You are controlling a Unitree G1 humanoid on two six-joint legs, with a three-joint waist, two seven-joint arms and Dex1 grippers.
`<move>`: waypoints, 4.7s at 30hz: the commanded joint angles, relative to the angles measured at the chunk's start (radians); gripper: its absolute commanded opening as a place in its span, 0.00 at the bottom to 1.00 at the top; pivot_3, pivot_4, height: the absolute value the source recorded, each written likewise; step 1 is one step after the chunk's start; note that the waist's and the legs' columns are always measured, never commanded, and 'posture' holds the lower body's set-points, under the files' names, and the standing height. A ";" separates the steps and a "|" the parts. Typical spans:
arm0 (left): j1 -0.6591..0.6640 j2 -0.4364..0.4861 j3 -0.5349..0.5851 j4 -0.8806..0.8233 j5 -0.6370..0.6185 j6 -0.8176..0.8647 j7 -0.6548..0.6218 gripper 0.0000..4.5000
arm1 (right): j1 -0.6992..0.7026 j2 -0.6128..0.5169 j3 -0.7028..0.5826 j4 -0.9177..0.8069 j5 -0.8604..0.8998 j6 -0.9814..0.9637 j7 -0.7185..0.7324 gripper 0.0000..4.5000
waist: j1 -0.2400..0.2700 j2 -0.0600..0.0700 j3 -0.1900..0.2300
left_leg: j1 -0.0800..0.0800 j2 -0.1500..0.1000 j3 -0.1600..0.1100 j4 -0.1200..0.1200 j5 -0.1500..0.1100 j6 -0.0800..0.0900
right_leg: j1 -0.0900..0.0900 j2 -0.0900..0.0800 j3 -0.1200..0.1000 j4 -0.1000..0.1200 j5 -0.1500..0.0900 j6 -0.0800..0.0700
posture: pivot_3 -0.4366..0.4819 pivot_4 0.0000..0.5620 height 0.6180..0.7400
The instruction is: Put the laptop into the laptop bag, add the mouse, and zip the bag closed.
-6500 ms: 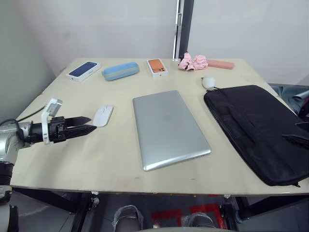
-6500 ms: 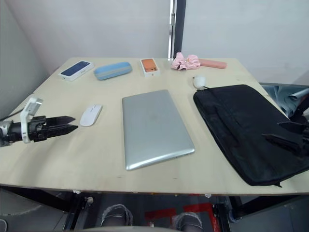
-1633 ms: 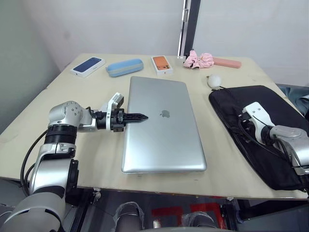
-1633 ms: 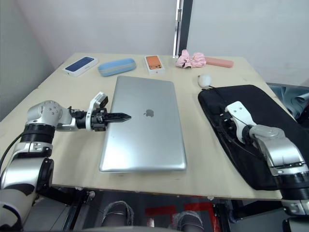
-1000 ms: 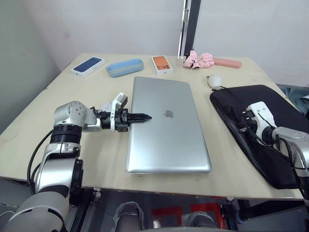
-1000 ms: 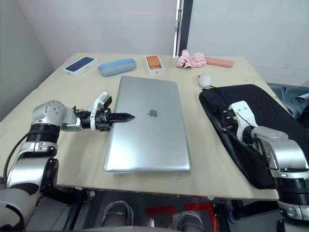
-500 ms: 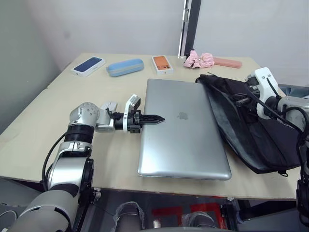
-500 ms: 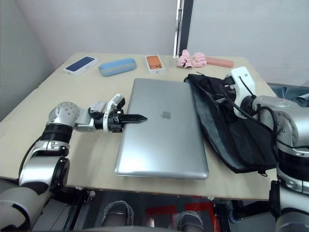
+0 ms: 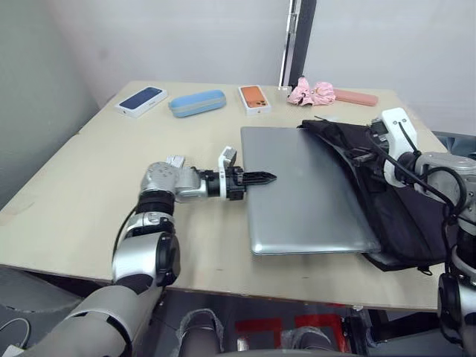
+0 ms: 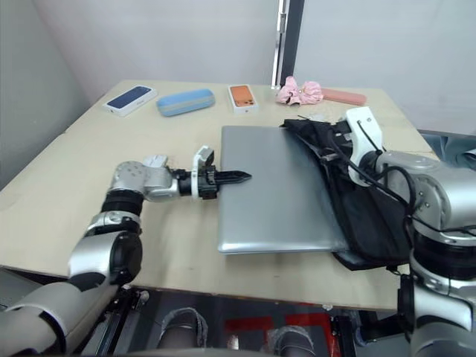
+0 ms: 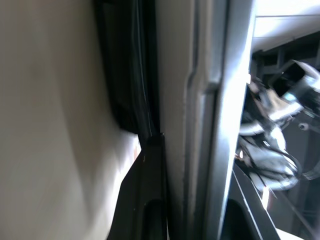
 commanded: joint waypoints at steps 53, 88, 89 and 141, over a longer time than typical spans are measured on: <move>-0.174 -0.287 -0.066 0.152 0.227 -0.493 -0.046 0.68 | -0.004 0.001 0.178 0.157 1.402 -0.543 -1.130 0.00 | 0.003 0.004 0.000 | -0.016 -0.003 -0.013 0.004 0.001 0.001 | -0.001 -0.004 -0.013 -0.005 0.007 0.015 | 0.48 0.27 1.00; 0.472 0.836 -0.276 -0.839 0.223 -0.689 -0.955 0.76 | -0.010 -0.094 0.372 0.288 1.051 -0.481 -0.739 0.00 | -0.031 0.006 -0.001 | -0.014 -0.003 -0.016 0.007 0.003 -0.001 | 0.000 -0.004 -0.015 0.000 0.001 0.005 | 0.48 0.27 1.00; 0.492 0.868 -0.276 -0.837 0.231 -0.711 -0.983 0.76 | -0.008 -0.098 0.381 0.287 1.016 -0.469 -0.703 0.00 | -0.037 0.006 -0.001 | -0.014 -0.003 -0.016 0.007 0.003 -0.001 | -0.001 -0.004 -0.015 0.000 0.001 0.005 | 0.48 0.27 1.00; 0.602 0.700 -0.037 -0.416 0.515 -0.995 -0.434 0.76 | 0.249 -0.418 -0.035 -0.078 0.382 -0.776 0.573 0.99 | -0.049 0.003 -0.008 | 0.010 0.001 -0.003 0.006 -0.001 0.008 | 0.007 -0.001 -0.002 0.010 -0.002 -0.001 | 0.48 0.27 1.00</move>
